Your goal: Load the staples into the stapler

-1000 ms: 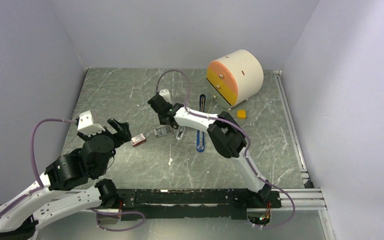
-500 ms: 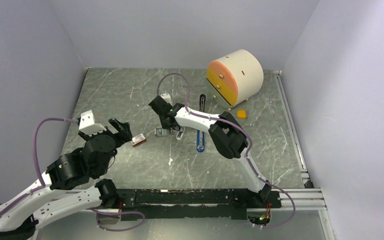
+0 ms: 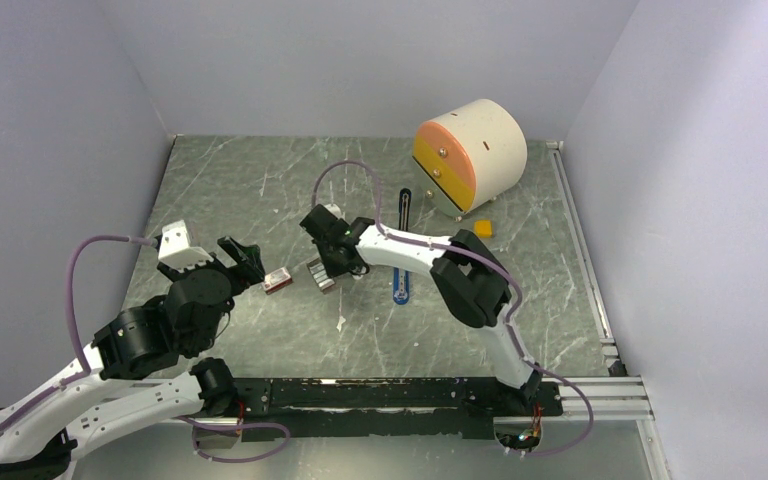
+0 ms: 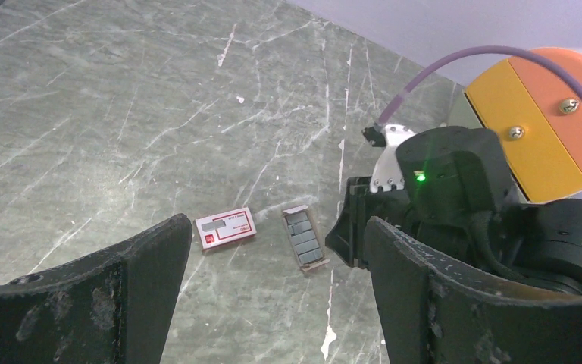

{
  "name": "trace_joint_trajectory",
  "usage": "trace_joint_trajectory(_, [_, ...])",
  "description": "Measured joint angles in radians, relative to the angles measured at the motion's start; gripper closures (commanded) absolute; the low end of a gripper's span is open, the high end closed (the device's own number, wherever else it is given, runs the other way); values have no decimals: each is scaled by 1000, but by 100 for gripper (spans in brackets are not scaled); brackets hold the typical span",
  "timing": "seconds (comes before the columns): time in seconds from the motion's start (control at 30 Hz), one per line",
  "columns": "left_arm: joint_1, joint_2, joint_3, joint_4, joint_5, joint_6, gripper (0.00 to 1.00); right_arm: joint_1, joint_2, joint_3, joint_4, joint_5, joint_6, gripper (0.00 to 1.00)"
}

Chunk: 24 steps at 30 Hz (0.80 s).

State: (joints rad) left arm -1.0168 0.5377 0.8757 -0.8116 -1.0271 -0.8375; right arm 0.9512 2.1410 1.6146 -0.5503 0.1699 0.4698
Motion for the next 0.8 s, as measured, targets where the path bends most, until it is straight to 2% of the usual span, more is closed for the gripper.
trace_joint_trajectory(0.17, [0, 0, 0, 0, 0, 0, 11, 4, -61, -8, 30, 33, -7, 62])
trace_joint_trajectory(0.33, [0, 0, 0, 0, 0, 0, 11, 32, -90, 6, 71, 45, -41, 58])
trace_joint_trajectory(0.5, [0, 0, 0, 0, 0, 0, 11, 72, -34, 68, 71, 50, -68, 58])
trace_joint_trajectory(0.67, [0, 0, 0, 0, 0, 0, 11, 82, 19, 87, 66, 60, -82, 65])
trace_joint_trajectory(0.8, [0, 0, 0, 0, 0, 0, 11, 82, 44, 92, 65, 74, -87, 64])
